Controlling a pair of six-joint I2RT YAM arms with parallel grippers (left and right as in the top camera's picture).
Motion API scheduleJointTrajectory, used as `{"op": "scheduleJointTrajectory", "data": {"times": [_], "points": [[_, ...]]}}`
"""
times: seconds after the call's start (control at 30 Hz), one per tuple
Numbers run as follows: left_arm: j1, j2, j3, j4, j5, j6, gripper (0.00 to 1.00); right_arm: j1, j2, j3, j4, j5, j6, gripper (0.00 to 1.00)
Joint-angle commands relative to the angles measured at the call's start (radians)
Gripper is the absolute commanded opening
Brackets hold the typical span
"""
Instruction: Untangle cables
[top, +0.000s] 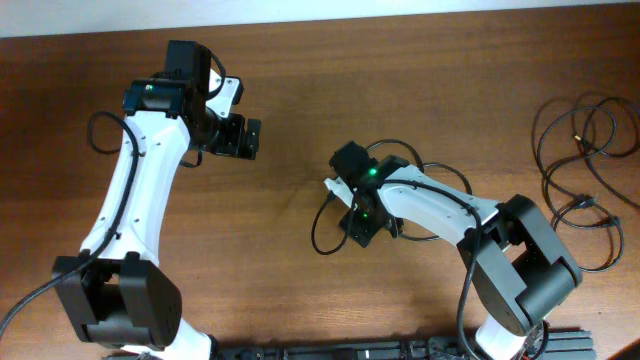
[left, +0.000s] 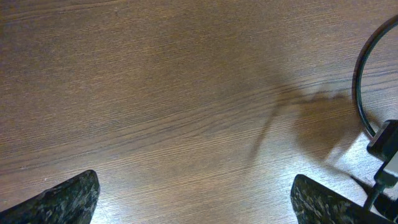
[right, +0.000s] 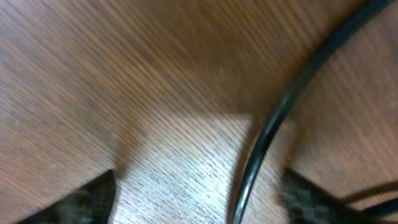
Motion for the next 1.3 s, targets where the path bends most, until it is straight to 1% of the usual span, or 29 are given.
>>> {"op": "scheduleJointTrajectory", "data": {"times": [0.0, 0.03, 0.07, 0.1, 0.13, 0.17, 0.2, 0.23, 0.33, 0.43, 0.53, 0.67, 0.73, 0.77, 0.83, 0.9, 1.0, 1.03, 1.17, 1.2, 1.23, 1.27], "points": [[0.000, 0.002, 0.001, 0.001, -0.004, -0.013, 0.99, 0.003, -0.008, -0.021, 0.003, 0.008, 0.023, 0.55], [0.000, 0.002, 0.001, 0.001, -0.004, -0.013, 0.99, 0.003, -0.008, -0.021, 0.003, 0.008, 0.029, 0.43], [0.000, 0.002, 0.001, 0.001, -0.004, -0.013, 0.99, 0.003, -0.008, -0.021, 0.003, 0.008, 0.029, 0.37], [0.000, 0.002, 0.001, 0.001, -0.004, -0.013, 0.99, 0.003, -0.008, -0.021, 0.003, 0.008, 0.029, 0.25], [0.000, 0.002, 0.001, 0.001, -0.004, -0.013, 0.99, 0.003, -0.008, -0.021, 0.003, 0.009, 0.029, 0.18], [0.000, 0.002, 0.001, 0.001, -0.004, -0.013, 0.99, 0.003, -0.008, -0.021, 0.002, 0.008, 0.033, 0.14], [0.000, 0.002, 0.001, 0.001, -0.004, -0.013, 0.99, 0.003, -0.008, -0.021, 0.000, 0.010, 0.059, 0.06], [0.000, 0.002, 0.001, 0.001, -0.004, -0.013, 0.99, 0.003, -0.008, -0.021, -0.001, 0.017, 0.064, 0.04], [0.000, 0.002, 0.001, 0.001, -0.004, -0.013, 0.99, 0.003, -0.008, -0.007, -0.013, 0.021, 0.067, 0.04], [0.000, 0.002, 0.001, 0.000, -0.003, -0.013, 0.99, -0.004, -0.008, 0.111, -0.093, 0.045, 0.090, 0.04], [0.000, 0.002, 0.001, -0.007, -0.004, -0.013, 0.99, -0.072, -0.008, 0.360, -0.238, 0.080, 0.136, 0.04], [0.000, 0.002, 0.001, -0.013, -0.004, -0.013, 0.99, -0.238, -0.008, 0.690, -0.391, 0.151, 0.195, 0.04], [0.000, 0.002, 0.001, -0.018, -0.004, -0.013, 0.99, -0.333, -0.008, 0.827, -0.466, 0.108, 0.195, 0.04], [0.000, 0.002, 0.001, -0.017, -0.004, -0.013, 0.99, -0.372, -0.008, 0.862, -0.504, 0.033, 0.194, 0.04], [0.000, 0.002, 0.001, -0.013, -0.003, -0.013, 0.99, -0.406, -0.007, 0.860, -0.578, -0.055, 0.194, 0.04], [0.000, 0.002, 0.001, -0.013, -0.004, -0.013, 0.99, -0.409, -0.006, 0.822, -0.623, -0.053, 0.193, 0.04], [0.000, 0.002, 0.001, -0.014, -0.004, -0.013, 0.99, -0.409, -0.006, 0.760, -0.628, -0.054, 0.203, 0.04], [0.000, 0.002, 0.001, -0.013, -0.004, -0.013, 0.99, -0.410, -0.006, 0.751, -0.627, -0.054, 0.226, 0.04], [0.000, 0.002, 0.001, -0.013, 0.000, -0.013, 0.99, -0.410, -0.006, 0.751, -0.626, -0.057, 0.249, 0.04], [0.000, 0.002, 0.001, -0.011, 0.012, -0.013, 0.99, -0.412, -0.006, 0.751, -0.628, -0.042, 0.287, 0.04], [0.000, 0.002, 0.001, 0.004, 0.069, -0.013, 0.99, -0.425, -0.006, 0.751, -0.634, 0.006, 0.373, 0.04], [0.000, 0.002, 0.001, 0.017, 0.126, -0.013, 0.99, -0.443, -0.006, 0.751, -0.634, 0.031, 0.429, 0.04]]}}
